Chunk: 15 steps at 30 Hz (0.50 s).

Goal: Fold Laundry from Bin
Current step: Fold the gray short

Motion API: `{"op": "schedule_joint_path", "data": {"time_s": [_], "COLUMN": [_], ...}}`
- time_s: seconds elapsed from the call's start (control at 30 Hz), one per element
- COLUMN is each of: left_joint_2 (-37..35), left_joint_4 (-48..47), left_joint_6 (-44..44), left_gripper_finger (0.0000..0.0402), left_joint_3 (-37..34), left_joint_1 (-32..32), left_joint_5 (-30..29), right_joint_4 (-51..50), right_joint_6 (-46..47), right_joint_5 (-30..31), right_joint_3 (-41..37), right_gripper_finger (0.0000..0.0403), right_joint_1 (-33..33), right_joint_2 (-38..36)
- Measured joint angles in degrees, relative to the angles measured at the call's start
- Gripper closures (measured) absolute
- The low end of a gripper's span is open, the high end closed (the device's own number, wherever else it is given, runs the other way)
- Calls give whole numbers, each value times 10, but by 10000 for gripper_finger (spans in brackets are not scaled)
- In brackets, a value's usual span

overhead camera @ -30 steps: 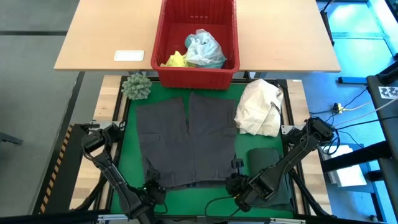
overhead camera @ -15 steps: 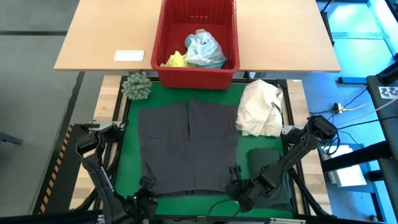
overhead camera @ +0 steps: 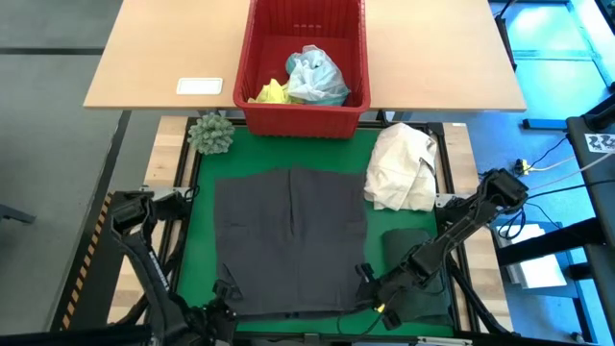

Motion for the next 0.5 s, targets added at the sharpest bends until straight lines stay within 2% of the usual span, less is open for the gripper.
{"op": "schedule_joint_path", "data": {"time_s": [0.13,0.2,0.33,0.5], "left_joint_2": [0,0,0,-22], "left_joint_4": [114,151,164,160], "left_joint_6": [6,5,-2,-11], "left_gripper_finger": [402,401,398,363], "left_joint_3": [-69,-94,-110,-112], "left_joint_1": [17,22,33,42], "left_joint_5": [66,81,94,132], "right_joint_4": [47,65,67,128], "right_joint_6": [27,30,55,70], "right_joint_5": [-21,-29,-16,-20], "right_joint_3": [-36,-46,-48,-49], "right_gripper_finger": [403,403,391,333], "right_joint_1": [0,0,0,-3], "right_joint_2": [2,2,2,2]}}
